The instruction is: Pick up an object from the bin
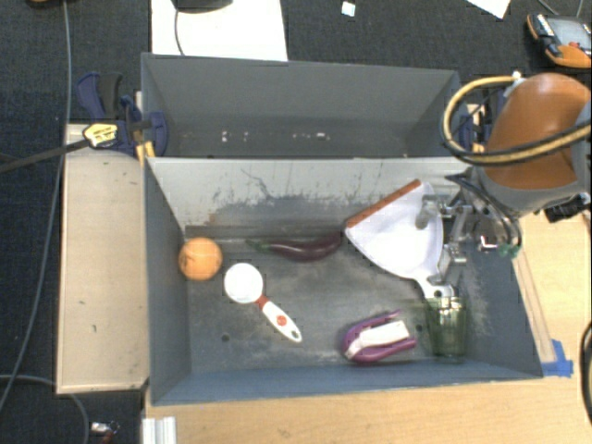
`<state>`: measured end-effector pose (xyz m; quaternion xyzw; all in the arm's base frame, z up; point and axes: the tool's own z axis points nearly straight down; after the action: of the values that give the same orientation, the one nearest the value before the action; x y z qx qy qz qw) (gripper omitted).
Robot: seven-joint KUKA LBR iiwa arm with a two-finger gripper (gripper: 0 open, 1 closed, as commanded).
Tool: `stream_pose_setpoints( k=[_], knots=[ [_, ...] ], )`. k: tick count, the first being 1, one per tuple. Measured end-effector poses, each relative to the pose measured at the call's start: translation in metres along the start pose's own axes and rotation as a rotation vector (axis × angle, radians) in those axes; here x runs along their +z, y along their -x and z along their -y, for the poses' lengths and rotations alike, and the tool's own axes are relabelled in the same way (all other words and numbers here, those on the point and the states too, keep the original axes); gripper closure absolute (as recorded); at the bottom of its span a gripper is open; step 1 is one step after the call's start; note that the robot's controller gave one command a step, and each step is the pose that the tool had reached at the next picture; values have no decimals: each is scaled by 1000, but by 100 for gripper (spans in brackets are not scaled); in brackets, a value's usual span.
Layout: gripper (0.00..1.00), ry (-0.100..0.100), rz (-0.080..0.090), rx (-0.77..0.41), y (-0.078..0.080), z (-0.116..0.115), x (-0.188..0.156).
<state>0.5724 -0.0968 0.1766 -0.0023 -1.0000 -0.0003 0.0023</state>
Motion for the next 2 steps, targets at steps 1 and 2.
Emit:
stream_pose_setpoints(
  k=[1,2],
  knots=[
    [0,-1,8,-4,2,0,-5],
    [0,2,6,198,-3,-6,104]
  ],
)
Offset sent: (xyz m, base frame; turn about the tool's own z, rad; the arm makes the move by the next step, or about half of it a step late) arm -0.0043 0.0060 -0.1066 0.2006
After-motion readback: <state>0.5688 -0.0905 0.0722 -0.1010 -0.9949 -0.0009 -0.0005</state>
